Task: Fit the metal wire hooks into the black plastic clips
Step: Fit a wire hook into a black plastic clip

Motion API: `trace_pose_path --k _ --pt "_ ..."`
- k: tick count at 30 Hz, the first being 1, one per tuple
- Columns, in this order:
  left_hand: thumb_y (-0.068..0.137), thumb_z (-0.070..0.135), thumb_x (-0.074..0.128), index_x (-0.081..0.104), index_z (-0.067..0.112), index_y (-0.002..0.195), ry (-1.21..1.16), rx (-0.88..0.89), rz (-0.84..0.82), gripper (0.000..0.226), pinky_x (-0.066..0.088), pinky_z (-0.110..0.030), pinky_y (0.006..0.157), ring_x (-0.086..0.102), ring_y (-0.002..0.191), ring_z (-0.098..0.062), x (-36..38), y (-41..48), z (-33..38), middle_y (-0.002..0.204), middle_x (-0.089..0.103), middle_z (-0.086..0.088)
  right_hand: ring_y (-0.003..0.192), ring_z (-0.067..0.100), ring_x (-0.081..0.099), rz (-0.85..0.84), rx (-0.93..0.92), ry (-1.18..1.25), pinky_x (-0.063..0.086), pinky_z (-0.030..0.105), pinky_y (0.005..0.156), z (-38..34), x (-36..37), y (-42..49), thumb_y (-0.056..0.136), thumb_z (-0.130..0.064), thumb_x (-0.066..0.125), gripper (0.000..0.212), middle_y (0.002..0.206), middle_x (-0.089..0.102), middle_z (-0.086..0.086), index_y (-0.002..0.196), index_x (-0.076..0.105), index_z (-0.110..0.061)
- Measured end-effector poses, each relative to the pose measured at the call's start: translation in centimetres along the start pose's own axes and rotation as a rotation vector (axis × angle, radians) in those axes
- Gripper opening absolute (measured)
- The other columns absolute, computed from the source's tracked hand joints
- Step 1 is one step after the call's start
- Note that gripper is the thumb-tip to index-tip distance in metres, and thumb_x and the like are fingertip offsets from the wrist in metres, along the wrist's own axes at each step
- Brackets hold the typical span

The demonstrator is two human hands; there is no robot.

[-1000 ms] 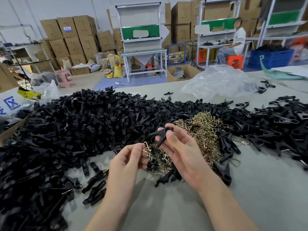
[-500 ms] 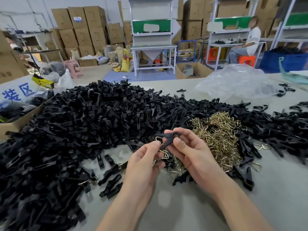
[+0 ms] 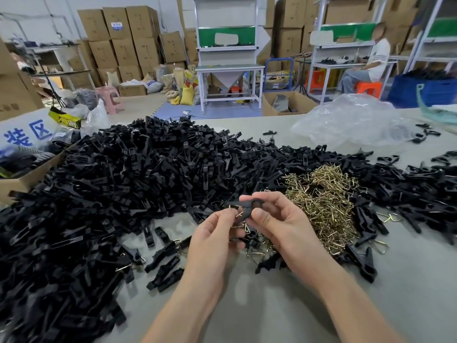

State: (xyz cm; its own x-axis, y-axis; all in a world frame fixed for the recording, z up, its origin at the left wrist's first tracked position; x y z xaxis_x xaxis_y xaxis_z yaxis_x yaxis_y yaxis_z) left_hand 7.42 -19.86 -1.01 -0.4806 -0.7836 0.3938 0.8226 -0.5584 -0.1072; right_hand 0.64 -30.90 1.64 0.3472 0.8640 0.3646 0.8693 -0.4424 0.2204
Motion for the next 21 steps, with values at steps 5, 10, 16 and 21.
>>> trace_pose_path --k 5,10,16,21 --pt "0.095 0.029 0.047 0.074 0.025 0.082 0.226 0.060 0.010 0.030 0.050 -0.034 0.061 0.061 0.067 -0.017 -0.5 -0.3 -0.1 0.075 0.070 -0.006 0.094 0.017 0.073 -0.003 -0.063 -0.311 0.054 0.021 0.085 -0.2 0.6 -0.2 0.087 -0.004 0.075 0.026 0.108 0.077 0.000 0.103 0.072 -0.025" --pt "0.098 0.054 0.050 0.078 0.022 0.097 0.194 -0.021 -0.159 0.042 0.053 -0.028 0.057 0.068 0.077 -0.020 1.1 -0.1 0.0 0.094 0.075 -0.011 0.091 0.012 0.070 0.020 -0.049 -0.474 0.054 0.018 0.080 0.2 0.9 -0.4 0.082 -0.007 0.080 0.037 0.100 0.076 -0.009 0.091 0.071 -0.042" --pt "0.074 0.060 0.077 0.067 -0.002 0.115 0.075 -0.135 -0.212 0.074 0.059 -0.044 0.089 0.071 0.101 -0.026 1.2 0.3 -0.2 0.108 0.073 -0.016 0.075 -0.008 0.064 -0.046 -0.066 -0.603 0.050 0.007 0.067 0.6 1.8 -0.7 0.084 -0.006 0.075 0.034 0.084 0.073 -0.016 0.099 0.071 -0.036" --pt "0.080 0.041 0.074 0.067 0.000 0.107 0.023 -0.168 -0.314 0.050 0.061 -0.041 0.085 0.068 0.087 -0.021 1.5 0.2 -0.2 0.085 0.066 -0.009 0.096 -0.001 0.067 -0.066 -0.098 -0.649 0.052 0.014 0.083 0.7 1.7 -0.6 0.083 -0.016 0.077 0.031 0.099 0.073 -0.018 0.103 0.070 -0.038"
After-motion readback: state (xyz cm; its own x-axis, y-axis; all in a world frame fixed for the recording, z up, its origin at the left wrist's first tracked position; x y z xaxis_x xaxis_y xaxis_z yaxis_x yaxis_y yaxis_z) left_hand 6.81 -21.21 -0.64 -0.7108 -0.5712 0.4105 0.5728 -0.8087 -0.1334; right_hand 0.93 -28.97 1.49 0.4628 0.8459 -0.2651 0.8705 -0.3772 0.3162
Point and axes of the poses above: each hand's wrist, its own y-axis towards the middle knuckle, its own x-axis out of the palm, z = x × y, the point moved 7 cm from there along y, towards the middle knuckle
